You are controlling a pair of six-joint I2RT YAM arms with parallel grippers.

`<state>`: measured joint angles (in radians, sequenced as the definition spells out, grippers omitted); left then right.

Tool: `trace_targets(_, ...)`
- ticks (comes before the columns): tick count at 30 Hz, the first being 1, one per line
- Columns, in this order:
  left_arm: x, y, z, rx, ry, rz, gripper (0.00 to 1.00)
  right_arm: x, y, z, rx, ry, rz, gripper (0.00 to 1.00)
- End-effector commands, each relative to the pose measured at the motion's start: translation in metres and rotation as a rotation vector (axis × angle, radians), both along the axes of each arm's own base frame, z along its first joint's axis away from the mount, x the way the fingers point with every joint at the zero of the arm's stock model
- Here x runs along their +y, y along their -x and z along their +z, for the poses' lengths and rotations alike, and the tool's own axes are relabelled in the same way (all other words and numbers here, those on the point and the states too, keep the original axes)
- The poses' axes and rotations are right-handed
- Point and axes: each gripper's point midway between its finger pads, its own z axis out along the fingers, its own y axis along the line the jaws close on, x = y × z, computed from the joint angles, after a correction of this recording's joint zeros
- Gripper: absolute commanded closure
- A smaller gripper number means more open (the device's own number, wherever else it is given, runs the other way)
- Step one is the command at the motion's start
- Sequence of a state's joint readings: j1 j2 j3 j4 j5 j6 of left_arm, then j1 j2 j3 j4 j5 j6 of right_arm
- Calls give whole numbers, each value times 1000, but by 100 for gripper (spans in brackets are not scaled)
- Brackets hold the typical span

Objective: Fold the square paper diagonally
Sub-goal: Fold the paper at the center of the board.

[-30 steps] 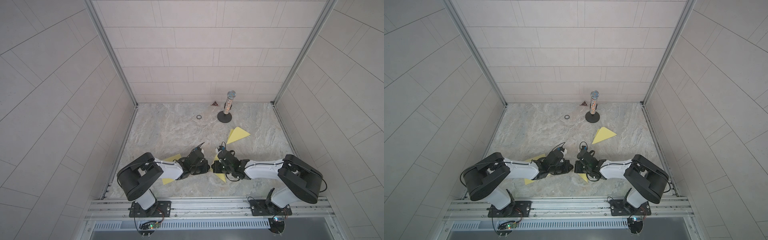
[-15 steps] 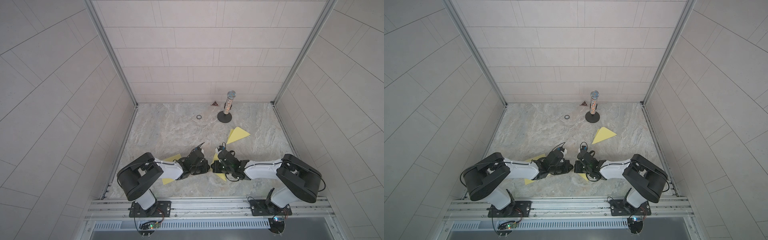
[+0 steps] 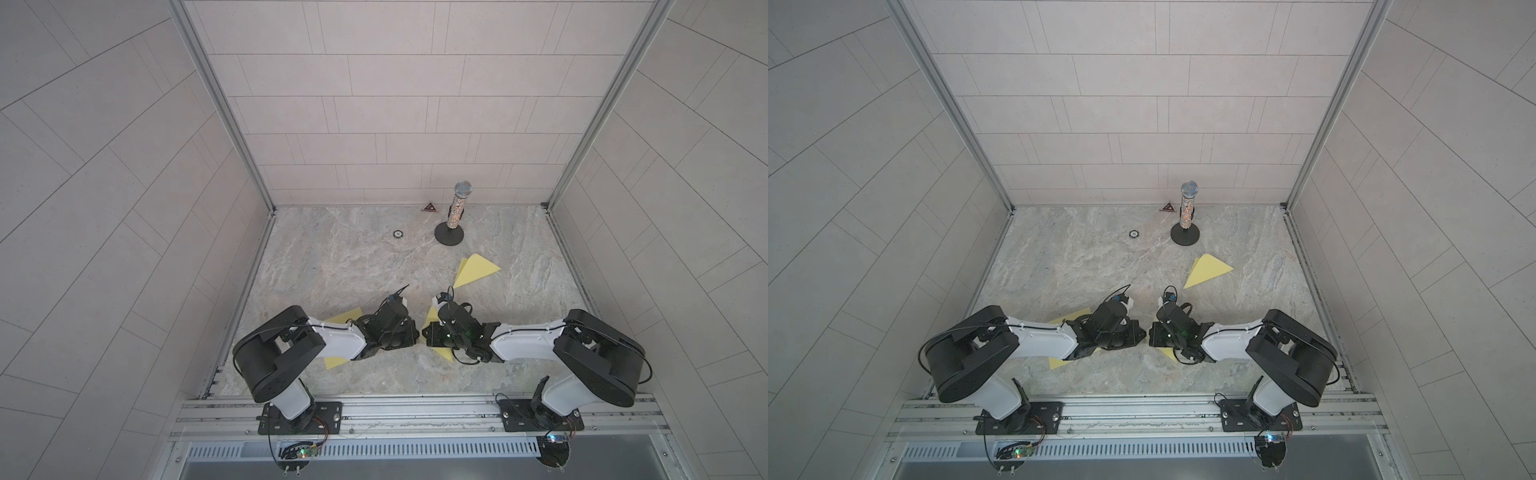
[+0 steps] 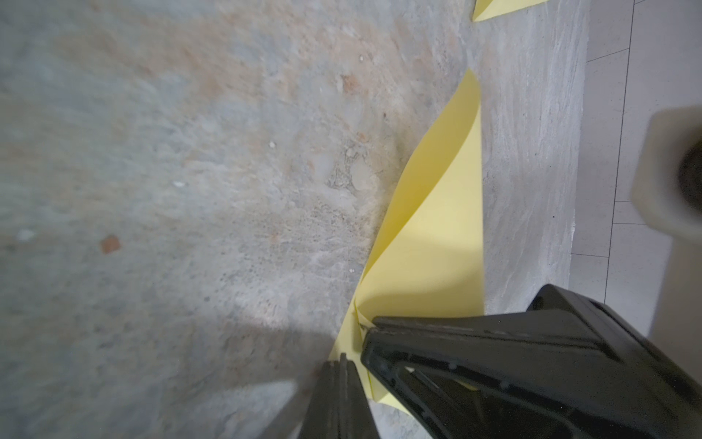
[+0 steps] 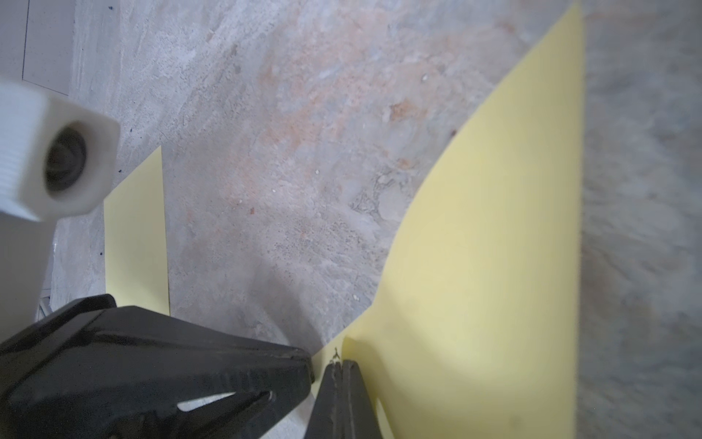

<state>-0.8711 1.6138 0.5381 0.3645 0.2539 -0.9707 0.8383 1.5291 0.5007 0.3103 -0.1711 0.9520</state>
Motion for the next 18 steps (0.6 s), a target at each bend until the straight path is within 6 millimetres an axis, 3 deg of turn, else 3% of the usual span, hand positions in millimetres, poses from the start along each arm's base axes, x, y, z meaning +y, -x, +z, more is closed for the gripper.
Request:
trace_targets(1,34,19,-39,89,-166,19,100,-18,7,-12,36,65,-28,100)
trace_targets(18,35,19,-40,93,-168,21,100,-7,-7,0,16,15,-42,100)
